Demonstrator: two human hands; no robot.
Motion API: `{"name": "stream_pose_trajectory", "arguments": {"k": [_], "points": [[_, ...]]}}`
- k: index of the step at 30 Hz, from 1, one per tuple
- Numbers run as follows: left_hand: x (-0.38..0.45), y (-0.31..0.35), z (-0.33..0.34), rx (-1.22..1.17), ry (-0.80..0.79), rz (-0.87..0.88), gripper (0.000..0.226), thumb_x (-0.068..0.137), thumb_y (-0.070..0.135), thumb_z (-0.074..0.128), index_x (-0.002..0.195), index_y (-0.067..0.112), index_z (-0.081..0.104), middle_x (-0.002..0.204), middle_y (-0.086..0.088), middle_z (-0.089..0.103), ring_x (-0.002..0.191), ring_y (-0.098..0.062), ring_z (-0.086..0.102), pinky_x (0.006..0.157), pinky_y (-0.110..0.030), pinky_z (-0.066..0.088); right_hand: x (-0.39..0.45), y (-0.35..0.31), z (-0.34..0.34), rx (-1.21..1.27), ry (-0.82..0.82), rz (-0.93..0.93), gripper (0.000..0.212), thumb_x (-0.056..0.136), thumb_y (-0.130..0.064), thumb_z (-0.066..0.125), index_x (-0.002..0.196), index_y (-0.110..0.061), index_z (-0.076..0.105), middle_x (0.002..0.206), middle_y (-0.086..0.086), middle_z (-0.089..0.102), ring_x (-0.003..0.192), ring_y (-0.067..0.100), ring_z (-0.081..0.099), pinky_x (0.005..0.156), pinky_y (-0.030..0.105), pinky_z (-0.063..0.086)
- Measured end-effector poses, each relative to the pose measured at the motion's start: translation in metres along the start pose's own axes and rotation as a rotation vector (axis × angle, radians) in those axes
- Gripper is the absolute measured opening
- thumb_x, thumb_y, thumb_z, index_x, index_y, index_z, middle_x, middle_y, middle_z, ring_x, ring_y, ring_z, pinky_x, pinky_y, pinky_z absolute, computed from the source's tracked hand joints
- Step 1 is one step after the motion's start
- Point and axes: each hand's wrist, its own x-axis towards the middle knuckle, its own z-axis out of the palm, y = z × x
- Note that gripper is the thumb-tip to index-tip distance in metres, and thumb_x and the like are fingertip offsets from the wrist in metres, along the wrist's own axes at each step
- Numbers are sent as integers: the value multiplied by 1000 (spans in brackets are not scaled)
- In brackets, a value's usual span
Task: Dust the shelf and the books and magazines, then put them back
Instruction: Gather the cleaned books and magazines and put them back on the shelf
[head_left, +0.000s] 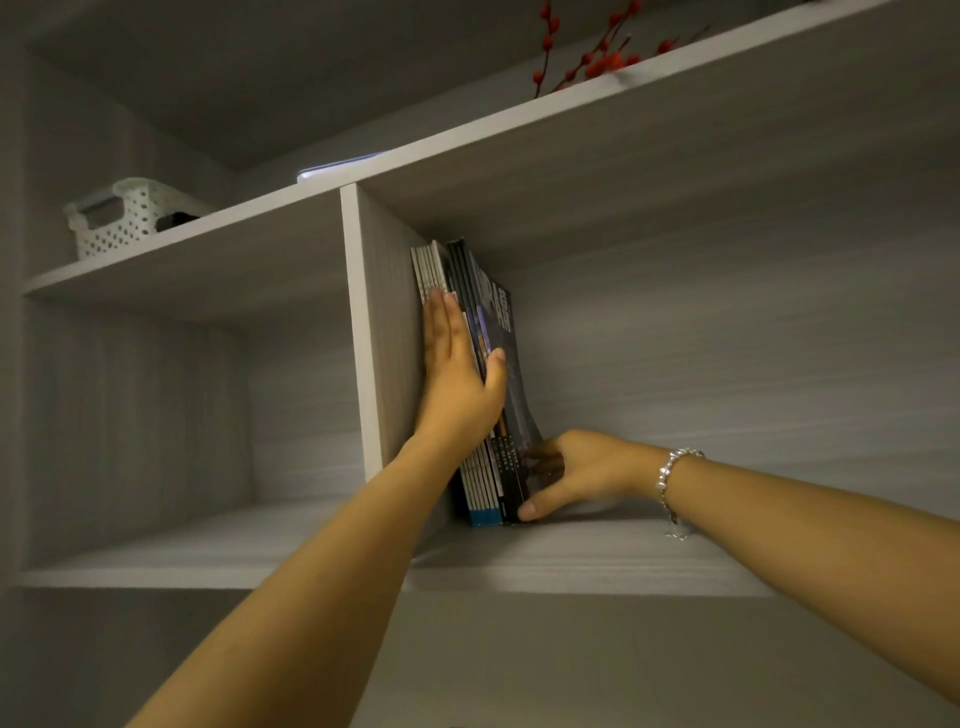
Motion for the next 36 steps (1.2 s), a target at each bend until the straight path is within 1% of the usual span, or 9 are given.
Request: {"name": "stream_pose_trajectory", "arguments": {"k": [6,11,15,21,25,28,32,34,36], "points": [[5,-1,4,-91,47,-25,79,99,25,46,151,18,-13,156,5,-27,142,-7,-23,112,-21,-12,7,5,-3,4,6,-14,58,76,-27,78,128,-18,55,119,-9,60,108,7,57,91,14,41],[3,-3,9,33,35,-28,75,101,33,36,148,15,-20,154,0,-31,140,-8,-29,112,-24,-17,5,3,-2,-25,11,1,64,76,-31,77,133,-16,50,130,-7,56,105,3,52,83,6,39],[-14,-7,19,143,45,-38,73,101,43,26,146,13,-23,153,-1,-32,137,-7,-32,111,-22,-19,6,4,-1,-61,22,19,67,75,-36,78,133,-17,51,132,-6,56,110,6,53,90,13,38],[-12,-5,19,194,14,-63,70,102,40,22,146,11,-22,154,-4,-32,139,-11,-31,110,-22,-21,6,3,0,-118,5,57,76,76,-45,73,140,-17,43,136,-3,53,119,13,53,104,26,40],[-19,4,12,166,-78,-147,72,102,41,24,146,11,-24,153,-2,-34,141,-15,-28,108,-22,-19,-1,-2,3,-212,5,110,77,80,-53,65,144,-23,36,137,-2,52,121,16,51,95,19,36],[-35,13,10,101,-150,-225,74,102,38,30,147,13,-23,152,-1,-35,142,-18,-26,112,-26,-10,-6,-8,3,-256,-49,186,83,81,-61,57,149,-27,24,145,0,43,128,19,44,102,24,32],[-61,23,3,-29,-212,-346,74,102,32,36,149,13,-18,154,-2,-31,146,-21,-13,116,-31,8,-17,-17,-1,-341,-100,269,82,84,-65,50,150,-24,24,153,-2,31,138,19,32,114,32,22],[-73,26,-3,-53,-215,-358,71,102,32,37,151,13,-11,157,-3,-23,147,-22,-7,117,-32,9,-28,-25,0,-347,-69,267,75,87,-59,51,148,-23,29,150,-2,35,136,18,34,110,29,24],[-85,30,-10,-79,-213,-385,67,102,33,37,152,14,-3,159,-4,-14,147,-24,0,117,-36,12,-42,-34,2,-304,7,236,61,91,-53,51,143,-23,40,142,-2,46,124,17,46,99,25,30]]}}
